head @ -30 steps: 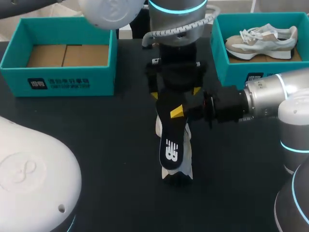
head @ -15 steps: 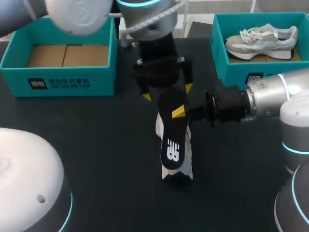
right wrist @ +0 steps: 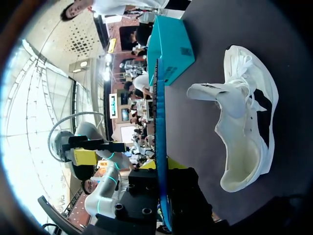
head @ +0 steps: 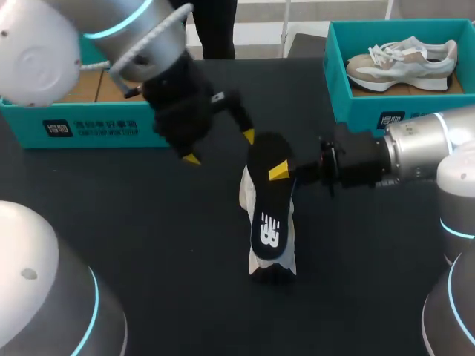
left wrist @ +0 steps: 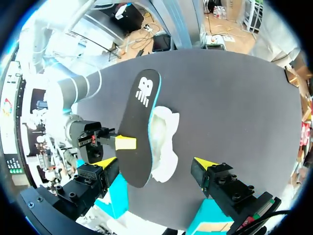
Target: Take the shoe out of the shoebox, open the shoe tongue, remove and reinsert the insole, then place the shoe into the shoebox
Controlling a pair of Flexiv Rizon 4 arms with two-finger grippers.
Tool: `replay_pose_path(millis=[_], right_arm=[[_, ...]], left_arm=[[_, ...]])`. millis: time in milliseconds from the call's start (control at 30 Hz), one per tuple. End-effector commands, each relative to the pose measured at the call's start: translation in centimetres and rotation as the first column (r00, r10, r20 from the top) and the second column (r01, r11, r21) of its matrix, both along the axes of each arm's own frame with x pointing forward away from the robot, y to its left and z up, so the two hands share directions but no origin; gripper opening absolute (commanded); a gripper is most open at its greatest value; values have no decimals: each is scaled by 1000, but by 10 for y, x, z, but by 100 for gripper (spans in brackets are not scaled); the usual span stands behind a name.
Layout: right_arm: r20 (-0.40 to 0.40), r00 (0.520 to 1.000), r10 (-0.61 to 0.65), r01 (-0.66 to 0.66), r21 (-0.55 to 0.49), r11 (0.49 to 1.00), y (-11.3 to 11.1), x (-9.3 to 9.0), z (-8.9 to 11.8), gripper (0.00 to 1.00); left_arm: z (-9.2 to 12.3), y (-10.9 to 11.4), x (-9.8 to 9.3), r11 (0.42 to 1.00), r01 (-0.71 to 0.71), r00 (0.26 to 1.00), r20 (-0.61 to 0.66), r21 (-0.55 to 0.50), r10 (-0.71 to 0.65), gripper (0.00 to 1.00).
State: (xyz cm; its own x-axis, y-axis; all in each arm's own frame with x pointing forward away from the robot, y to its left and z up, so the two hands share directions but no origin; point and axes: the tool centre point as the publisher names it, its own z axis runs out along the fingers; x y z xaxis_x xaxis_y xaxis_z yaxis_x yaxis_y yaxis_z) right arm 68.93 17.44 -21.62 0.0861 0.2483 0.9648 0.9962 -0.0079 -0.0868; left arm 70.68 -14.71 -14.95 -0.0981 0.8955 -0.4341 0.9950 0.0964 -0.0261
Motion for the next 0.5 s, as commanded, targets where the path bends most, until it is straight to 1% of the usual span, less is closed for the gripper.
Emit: replay_pose_path(millis=[33, 100, 133, 167, 200, 233, 500], right_arm=[[-2, 1000, -7, 7, -3, 1000, 1, -3, 1, 0], [-3, 1000, -9, 9, -4, 1000, 1, -3, 1, 0], [-3, 1000, -10, 10, -4, 1000, 1, -3, 1, 0], [-3, 1000, -10, 10, -3, 1000, 1, -3, 1, 0], [-3, 1000, -11, 11, -3, 1000, 1, -3, 1, 0], [-3, 1000, -11, 11, -2, 1000, 1, -3, 1, 0], [-24, 1000, -6, 6, 8, 1000, 1, -3, 0, 0]], left_arm=[[-18, 30, -6, 492, 47, 998, 62, -869, 13, 100], [-19, 30, -7, 477, 66, 997, 74, -876, -2, 100], [-19, 29, -7, 485, 75, 997, 81, -871, -9, 100], [-18, 27, -8, 519, 85, 996, 85, -850, -24, 100], [-17, 25, -8, 583, 96, 995, 99, -807, -27, 100], [-14, 19, -9, 681, 128, 990, 131, -721, -47, 100], [-14, 19, -9, 681, 128, 990, 131, -721, -47, 100]])
